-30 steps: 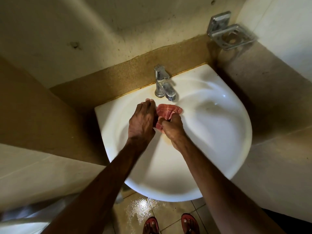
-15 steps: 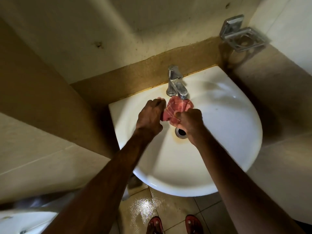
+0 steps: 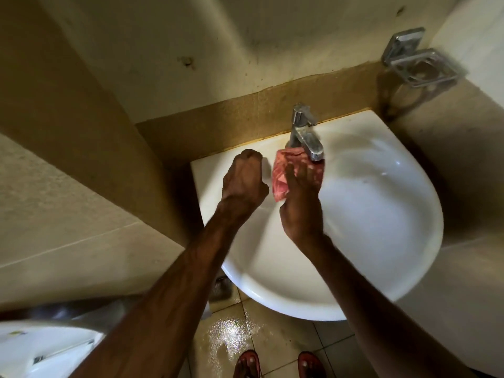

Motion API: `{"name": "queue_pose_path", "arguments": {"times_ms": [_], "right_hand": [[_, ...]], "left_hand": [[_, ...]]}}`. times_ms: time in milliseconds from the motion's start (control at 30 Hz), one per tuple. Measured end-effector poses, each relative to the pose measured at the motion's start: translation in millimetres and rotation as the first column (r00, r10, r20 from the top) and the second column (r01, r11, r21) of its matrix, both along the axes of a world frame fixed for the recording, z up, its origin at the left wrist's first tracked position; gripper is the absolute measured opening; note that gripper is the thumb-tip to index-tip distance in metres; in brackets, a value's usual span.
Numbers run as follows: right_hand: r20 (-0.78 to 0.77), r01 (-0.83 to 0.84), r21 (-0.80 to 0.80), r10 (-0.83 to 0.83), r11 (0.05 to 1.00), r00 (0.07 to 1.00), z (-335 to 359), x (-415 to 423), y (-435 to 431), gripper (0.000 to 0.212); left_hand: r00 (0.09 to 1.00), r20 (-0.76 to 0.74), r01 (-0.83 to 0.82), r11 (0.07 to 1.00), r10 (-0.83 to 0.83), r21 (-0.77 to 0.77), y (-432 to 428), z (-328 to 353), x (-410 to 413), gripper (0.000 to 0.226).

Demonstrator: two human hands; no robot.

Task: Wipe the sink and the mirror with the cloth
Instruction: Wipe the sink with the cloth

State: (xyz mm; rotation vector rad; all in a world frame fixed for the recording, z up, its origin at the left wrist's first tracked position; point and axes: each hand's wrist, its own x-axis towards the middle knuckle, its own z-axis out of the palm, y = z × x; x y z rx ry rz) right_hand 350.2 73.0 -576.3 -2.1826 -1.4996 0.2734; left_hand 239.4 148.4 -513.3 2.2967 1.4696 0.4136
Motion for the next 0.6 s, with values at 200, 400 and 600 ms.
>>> {"name": "queue_pose_path", "arguments": {"times_ms": [200,400,600], "right_hand": [[0.175,-0.227,-0.091,0.240,0.970,0.955,9,-19,33,0.071],[0.146,-0.146,-0.193,0.175,0.970,0.974,26,-19,70,0.092],[0.293,-0.009,-0.382,0.131,0.924,0.947,36,-43,88,0.092]], "left_hand": [[0.982,-0.106,-0.151,0.988,0.155,0.037,4,8,-2,0.027],[0.965,-0.138,-0.217,0.975,0.222,0.051,16,22,-20,0.029],[0.979,-0.159,-0.140,0.986,0.125,-0.089,17,29,-31,0.024]]}}
